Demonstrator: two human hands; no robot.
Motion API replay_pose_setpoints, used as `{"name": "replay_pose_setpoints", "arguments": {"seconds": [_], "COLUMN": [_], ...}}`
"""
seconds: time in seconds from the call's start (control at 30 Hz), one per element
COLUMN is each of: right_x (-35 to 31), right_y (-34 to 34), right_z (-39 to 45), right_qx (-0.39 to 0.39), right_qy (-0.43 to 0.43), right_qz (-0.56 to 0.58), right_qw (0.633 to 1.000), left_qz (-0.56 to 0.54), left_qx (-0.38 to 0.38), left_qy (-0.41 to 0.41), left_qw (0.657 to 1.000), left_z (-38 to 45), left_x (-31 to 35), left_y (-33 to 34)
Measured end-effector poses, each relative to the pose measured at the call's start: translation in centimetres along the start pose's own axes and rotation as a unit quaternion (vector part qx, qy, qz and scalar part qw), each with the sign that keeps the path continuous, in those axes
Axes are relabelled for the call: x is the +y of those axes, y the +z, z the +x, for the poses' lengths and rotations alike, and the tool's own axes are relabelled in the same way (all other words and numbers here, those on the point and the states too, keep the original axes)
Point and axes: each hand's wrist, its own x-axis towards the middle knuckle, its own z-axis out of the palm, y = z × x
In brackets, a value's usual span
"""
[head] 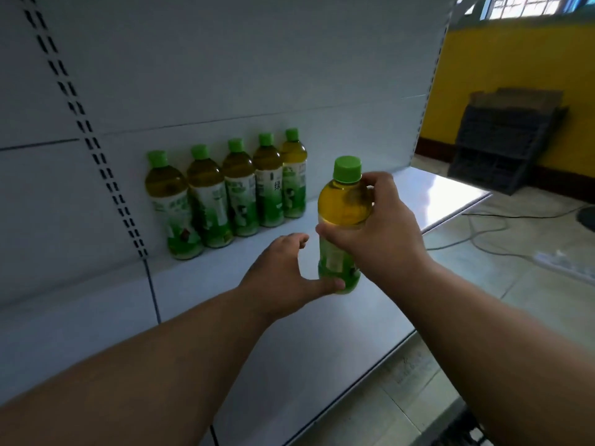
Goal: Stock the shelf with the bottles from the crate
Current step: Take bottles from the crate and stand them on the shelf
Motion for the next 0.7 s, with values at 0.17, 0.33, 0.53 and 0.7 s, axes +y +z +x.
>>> {"name": "replay_pose_setpoints", "arguments": {"seconds": [0.17, 0.33, 0.53, 0.7], "right_x": [3.3, 6.1, 9.8, 11.7], "right_y": [1.6, 3.5, 5.5, 6.9], "right_z": [6.0, 11.0, 11.8, 10.3], "right_qx": [0.021, 0.028, -0.009, -0.031], "right_qy": [0.035, 0.033, 0.060, 0.076], "right_qz": [0.020, 0.018, 0.006, -0.038], "right_qw": [0.999, 0.999, 0.998, 0.996], "left_qz": [0.093, 0.206, 0.251, 0.289], "left_qx": [-0.001, -0.002, 0.001, -0.048], "left_qy": [0.006, 0.004, -0.036, -0.039], "left_qw": [0.996, 0.979, 0.967, 0.955], "left_z": [6.2, 11.1, 12.9, 13.3], "left_x": [-1.0, -2.8, -5.4, -5.5], "left_y": [2.9, 5.5, 7.6, 7.2]}}
